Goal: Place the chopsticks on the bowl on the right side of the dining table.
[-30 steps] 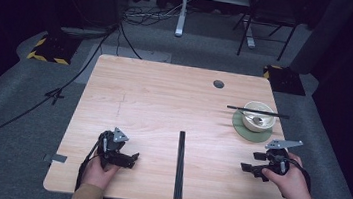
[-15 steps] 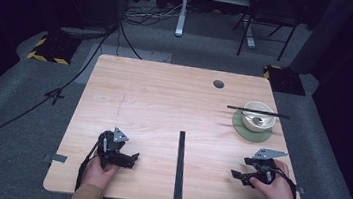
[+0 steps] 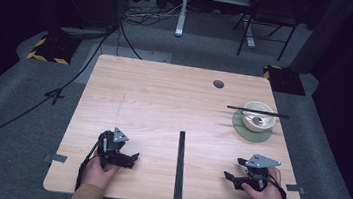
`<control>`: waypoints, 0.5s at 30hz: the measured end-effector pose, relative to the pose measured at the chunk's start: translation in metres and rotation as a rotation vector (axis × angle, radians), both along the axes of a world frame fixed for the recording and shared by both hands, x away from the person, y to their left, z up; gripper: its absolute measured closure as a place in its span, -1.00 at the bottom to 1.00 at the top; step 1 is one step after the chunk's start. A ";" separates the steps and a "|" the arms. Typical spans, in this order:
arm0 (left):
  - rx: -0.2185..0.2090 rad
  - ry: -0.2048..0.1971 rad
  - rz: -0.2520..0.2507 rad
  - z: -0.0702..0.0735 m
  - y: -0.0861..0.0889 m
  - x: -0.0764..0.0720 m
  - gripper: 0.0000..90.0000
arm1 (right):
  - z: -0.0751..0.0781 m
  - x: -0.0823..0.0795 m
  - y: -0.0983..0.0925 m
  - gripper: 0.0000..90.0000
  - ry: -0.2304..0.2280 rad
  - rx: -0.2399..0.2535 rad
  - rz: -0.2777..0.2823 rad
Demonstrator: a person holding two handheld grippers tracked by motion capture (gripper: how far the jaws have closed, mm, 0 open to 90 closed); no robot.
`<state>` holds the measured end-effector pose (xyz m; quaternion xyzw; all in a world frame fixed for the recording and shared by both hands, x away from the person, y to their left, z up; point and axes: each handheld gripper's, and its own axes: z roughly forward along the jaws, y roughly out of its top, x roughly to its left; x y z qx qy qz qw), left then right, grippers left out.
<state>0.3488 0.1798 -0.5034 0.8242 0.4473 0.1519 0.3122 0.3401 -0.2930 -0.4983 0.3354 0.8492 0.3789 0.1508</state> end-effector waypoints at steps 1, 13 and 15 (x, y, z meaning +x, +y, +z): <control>0.000 0.000 0.000 0.000 0.000 0.000 -0.99 | 0.000 0.000 0.000 -0.53 0.000 0.000 0.000; 0.001 0.000 -0.001 0.000 0.000 0.000 -0.99 | -0.006 -0.002 0.005 -0.71 0.006 -0.008 -0.005; -0.001 0.001 0.002 0.000 0.000 0.000 -0.99 | -0.006 -0.002 0.005 -0.71 0.006 -0.008 -0.004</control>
